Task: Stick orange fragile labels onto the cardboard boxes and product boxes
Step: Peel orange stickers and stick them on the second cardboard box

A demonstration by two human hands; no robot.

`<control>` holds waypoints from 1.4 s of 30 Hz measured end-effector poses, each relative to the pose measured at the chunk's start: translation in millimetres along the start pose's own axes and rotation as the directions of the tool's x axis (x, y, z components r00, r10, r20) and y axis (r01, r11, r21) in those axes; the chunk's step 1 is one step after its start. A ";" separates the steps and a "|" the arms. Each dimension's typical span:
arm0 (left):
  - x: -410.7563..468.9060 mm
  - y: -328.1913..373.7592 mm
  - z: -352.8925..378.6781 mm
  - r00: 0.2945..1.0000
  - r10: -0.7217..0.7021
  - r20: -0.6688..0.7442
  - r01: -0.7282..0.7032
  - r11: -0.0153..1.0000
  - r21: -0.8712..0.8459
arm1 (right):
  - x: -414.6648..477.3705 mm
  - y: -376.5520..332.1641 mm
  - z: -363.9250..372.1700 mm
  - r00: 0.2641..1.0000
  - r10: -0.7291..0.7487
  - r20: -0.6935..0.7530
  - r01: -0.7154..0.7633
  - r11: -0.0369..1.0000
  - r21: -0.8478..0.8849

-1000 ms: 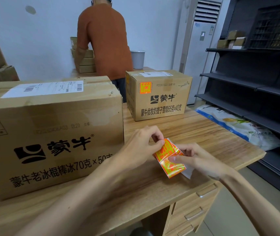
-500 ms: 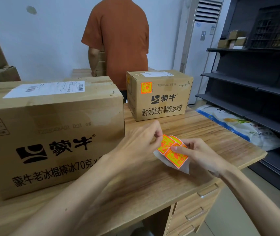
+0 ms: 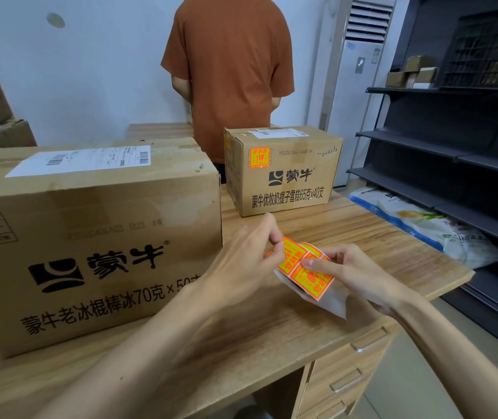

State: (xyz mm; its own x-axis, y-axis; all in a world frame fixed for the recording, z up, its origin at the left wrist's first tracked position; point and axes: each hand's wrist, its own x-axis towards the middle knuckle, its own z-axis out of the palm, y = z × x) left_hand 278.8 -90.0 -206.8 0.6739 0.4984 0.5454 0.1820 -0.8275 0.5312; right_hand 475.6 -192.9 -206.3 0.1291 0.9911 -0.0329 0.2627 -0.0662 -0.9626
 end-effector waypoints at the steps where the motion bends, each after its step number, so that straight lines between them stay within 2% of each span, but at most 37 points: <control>1: -0.6 0.4 0.1 1.000 -0.009 0.001 0.009 1.000 -0.018 | -0.3 0.0 -0.1 1.000 0.003 0.006 -0.002 1.000 -0.004; 8: -3.7 5.6 0.0 0.986 -0.150 0.077 0.160 0.977 -0.141 | -2.2 -0.3 -0.6 0.999 -0.031 0.014 0.031 1.000 0.002; 13: -5.1 7.1 1.3 0.965 -0.203 0.166 0.245 0.924 -0.292 | -3.7 4.4 -1.3 0.996 -0.085 0.014 0.083 0.993 0.083; 18: -3.6 12.2 0.0 0.971 -0.177 0.161 0.218 0.934 -0.284 | -4.1 3.6 -10.0 0.951 -0.243 0.189 0.249 0.969 -0.006; 21: -2.7 14.6 -1.1 0.971 -0.162 0.174 0.202 0.947 -0.249 | -1.6 6.1 -11.0 0.949 -0.263 0.176 0.273 0.961 -0.033; 27: -2.6 10.5 -12.3 0.984 -0.160 0.078 0.173 0.964 -0.200 | 5.3 15.5 -17.1 0.947 -0.303 0.105 0.309 0.950 -0.052; 30: -4.2 14.3 -19.1 0.985 -0.153 -0.074 0.139 0.976 -0.169 | 10.6 14.9 -22.0 0.950 -0.303 0.074 0.309 0.947 -0.087; 32: -7.2 18.4 -23.6 0.971 -0.160 -0.180 0.131 0.978 -0.164 | 15.3 10.2 -27.0 0.952 -0.300 0.062 0.306 0.937 -0.171; 34: -11.7 21.4 -28.6 0.957 -0.160 -0.242 0.127 0.981 -0.146 | 22.8 3.7 -34.5 0.945 -0.325 0.045 0.315 0.859 -0.403; 37: -21.2 22.2 -35.3 0.948 -0.164 -0.273 0.139 0.984 -0.109 | 39.4 -8.5 -40.5 0.928 -0.370 0.039 0.267 0.590 -0.762; 39: -29.7 21.9 -37.9 0.936 -0.182 -0.302 0.163 0.983 -0.088 | 50.7 -15.9 -36.3 0.927 -0.365 0.081 0.258 0.468 -0.845; 42: -46.2 22.0 -38.9 0.917 -0.247 -0.314 0.224 0.969 -0.107 | 63.4 -15.0 -22.6 0.932 -0.322 0.165 0.293 0.404 -0.866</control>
State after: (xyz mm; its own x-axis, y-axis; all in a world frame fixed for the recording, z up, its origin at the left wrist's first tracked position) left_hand 223.8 -121.2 -195.0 0.3478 0.7423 0.5727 0.2507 -0.6623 0.7060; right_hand 501.5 -131.7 -187.8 -0.1218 0.9643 0.2353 0.9725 0.1633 -0.1659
